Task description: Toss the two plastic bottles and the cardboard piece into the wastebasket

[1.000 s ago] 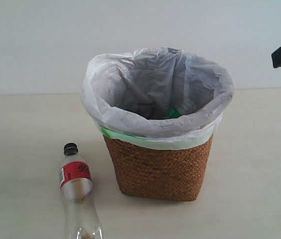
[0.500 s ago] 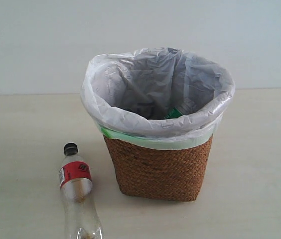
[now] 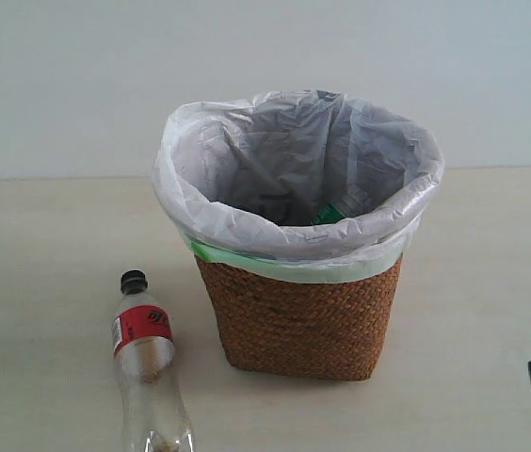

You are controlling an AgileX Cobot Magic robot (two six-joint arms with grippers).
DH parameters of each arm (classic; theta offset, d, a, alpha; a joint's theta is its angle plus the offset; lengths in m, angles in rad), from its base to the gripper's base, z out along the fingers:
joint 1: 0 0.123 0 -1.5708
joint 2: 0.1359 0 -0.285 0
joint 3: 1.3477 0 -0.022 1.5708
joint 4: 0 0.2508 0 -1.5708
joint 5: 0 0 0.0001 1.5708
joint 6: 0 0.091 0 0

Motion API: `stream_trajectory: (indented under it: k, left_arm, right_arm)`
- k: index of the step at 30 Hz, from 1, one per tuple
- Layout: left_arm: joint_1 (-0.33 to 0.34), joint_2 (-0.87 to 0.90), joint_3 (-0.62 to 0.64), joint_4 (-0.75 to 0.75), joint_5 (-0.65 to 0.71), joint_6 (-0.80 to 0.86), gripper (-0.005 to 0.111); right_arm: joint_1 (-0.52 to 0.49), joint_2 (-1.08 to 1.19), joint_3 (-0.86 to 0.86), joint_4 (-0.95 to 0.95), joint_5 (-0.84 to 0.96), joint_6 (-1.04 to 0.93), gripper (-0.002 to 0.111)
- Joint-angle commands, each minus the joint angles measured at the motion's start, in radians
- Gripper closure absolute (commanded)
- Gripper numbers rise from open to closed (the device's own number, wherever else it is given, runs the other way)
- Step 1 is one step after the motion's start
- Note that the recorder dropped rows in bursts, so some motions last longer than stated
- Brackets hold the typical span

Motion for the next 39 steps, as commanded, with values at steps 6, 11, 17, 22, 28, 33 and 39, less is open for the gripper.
stream_trajectory:
  k: [6,11,17,22,28,33,39]
  left_arm:
    - [-0.005,-0.008,0.004,0.002,-0.008,0.005,0.102]
    - [-0.005,-0.008,0.004,0.002,-0.008,0.005,0.102]
    - [-0.005,-0.008,0.004,0.002,-0.008,0.005,0.102]
    - [-0.005,-0.008,0.004,0.002,-0.008,0.005,0.102]
    - [-0.005,-0.008,0.004,0.002,-0.008,0.005,0.102]
    - [-0.005,-0.008,0.004,0.002,-0.008,0.005,0.102]
    - [-0.005,-0.008,0.004,0.002,-0.008,0.005,0.102]
  right_arm:
    - [0.001,-0.004,0.018,0.401,0.142,-0.279,0.108]
    - [0.003,0.036,0.018,0.551,0.192,-0.369,0.108]
    - [0.348,0.238,0.013,0.768,-0.022,-0.560,0.108]
    - [0.773,0.461,-0.087,0.777,-0.554,-0.634,0.108]
    - [0.876,0.683,-0.241,0.764,-0.653,-0.638,0.108]
    - [0.876,0.775,-0.299,0.702,-0.623,-0.634,0.108]
    - [0.876,0.635,-0.249,0.640,-0.747,-0.595,0.108]
